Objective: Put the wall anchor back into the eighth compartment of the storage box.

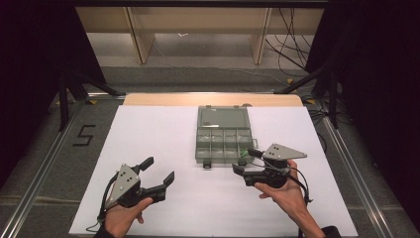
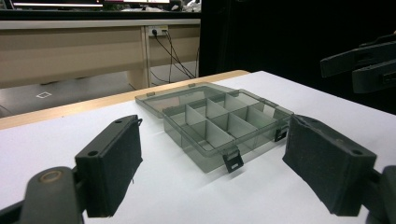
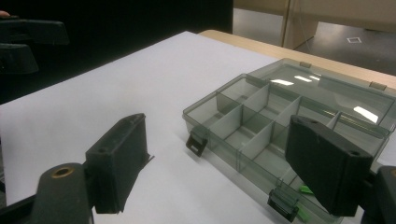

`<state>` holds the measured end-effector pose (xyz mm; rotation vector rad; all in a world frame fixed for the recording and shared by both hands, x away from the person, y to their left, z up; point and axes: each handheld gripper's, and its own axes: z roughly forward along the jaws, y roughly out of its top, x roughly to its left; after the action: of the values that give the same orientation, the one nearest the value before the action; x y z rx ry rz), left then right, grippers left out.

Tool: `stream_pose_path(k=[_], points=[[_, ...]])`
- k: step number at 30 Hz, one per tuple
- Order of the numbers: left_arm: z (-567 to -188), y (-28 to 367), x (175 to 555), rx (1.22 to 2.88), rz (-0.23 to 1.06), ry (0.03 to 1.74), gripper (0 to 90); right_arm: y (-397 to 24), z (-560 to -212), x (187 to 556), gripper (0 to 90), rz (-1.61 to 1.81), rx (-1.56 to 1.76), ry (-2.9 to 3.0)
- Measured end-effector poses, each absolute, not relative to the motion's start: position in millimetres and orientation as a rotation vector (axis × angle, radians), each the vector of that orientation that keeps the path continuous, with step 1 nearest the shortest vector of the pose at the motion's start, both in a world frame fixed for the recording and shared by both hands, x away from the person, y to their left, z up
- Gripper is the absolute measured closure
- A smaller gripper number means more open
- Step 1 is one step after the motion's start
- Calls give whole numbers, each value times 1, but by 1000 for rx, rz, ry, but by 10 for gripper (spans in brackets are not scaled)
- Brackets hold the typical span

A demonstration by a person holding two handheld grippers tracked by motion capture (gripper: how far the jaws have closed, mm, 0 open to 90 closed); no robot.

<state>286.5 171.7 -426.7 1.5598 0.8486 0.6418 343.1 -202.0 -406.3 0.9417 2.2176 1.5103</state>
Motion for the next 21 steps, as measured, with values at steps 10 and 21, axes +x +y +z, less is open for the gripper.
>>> stream_pose_path(k=[10,21], points=[[-427,171,286,1566,637,848,180,-208,-410,336,205,1552,941,2154],[-428,169,286,1579,634,837,179,-216,-414,323,205,1569,969,2142]])
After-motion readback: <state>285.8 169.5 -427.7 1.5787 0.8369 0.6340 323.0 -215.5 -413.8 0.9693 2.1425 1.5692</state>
